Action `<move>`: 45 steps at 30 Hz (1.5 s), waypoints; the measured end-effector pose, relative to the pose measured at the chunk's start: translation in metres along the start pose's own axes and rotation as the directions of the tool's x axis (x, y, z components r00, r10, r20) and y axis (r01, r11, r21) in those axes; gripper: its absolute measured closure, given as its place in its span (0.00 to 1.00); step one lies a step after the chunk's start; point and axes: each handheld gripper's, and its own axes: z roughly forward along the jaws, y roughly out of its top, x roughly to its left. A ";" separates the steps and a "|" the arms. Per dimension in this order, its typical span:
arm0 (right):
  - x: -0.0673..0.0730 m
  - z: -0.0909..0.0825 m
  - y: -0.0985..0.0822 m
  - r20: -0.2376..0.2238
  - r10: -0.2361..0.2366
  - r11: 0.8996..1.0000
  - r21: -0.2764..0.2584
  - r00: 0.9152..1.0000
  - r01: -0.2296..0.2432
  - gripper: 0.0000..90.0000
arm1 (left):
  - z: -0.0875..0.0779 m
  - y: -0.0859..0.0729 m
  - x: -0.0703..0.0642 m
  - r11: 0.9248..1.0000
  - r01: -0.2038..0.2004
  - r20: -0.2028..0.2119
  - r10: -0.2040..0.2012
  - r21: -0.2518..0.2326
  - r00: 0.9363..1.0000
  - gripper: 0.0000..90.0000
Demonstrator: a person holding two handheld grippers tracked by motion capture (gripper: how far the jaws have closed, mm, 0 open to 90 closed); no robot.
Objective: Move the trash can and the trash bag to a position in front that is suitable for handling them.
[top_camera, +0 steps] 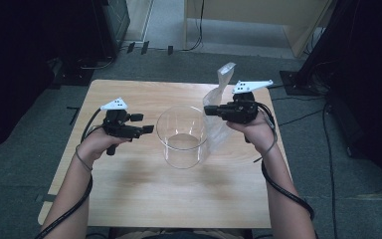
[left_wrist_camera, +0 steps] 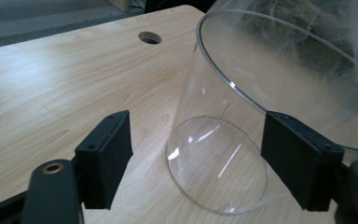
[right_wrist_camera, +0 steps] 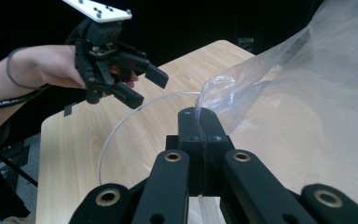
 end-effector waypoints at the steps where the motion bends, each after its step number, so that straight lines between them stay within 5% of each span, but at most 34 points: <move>1: 0.000 0.001 0.000 -0.001 -0.001 1.000 0.003 1.000 0.001 1.00 | 0.000 0.002 -0.001 1.000 -0.001 0.003 0.001 -0.006 1.000 0.21; 10: 0.011 0.013 0.003 -0.019 -0.028 1.000 0.013 0.999 0.028 1.00 | -0.004 0.015 -0.018 1.000 -0.009 0.040 0.009 -0.022 0.999 0.21; 15: 0.014 0.021 0.002 -0.026 -0.036 0.999 0.021 0.999 0.037 1.00 | -0.004 0.023 -0.032 0.998 -0.046 0.060 0.049 -0.046 0.997 0.21; 28: 0.018 0.039 -0.002 -0.032 -0.047 0.997 0.052 0.998 0.049 1.00 | 0.023 0.022 -0.054 0.997 -0.069 0.119 0.073 -0.030 0.990 0.21; 38: 0.027 0.046 0.002 -0.044 -0.062 0.998 0.012 0.997 0.062 1.00 | 0.026 0.027 -0.065 0.997 -0.054 0.141 0.061 -0.056 0.988 0.21; 45: 0.035 0.053 0.004 -0.053 -0.070 0.998 0.005 0.996 0.070 1.00 | 0.030 0.032 -0.080 0.994 -0.088 0.165 0.098 -0.068 0.981 0.21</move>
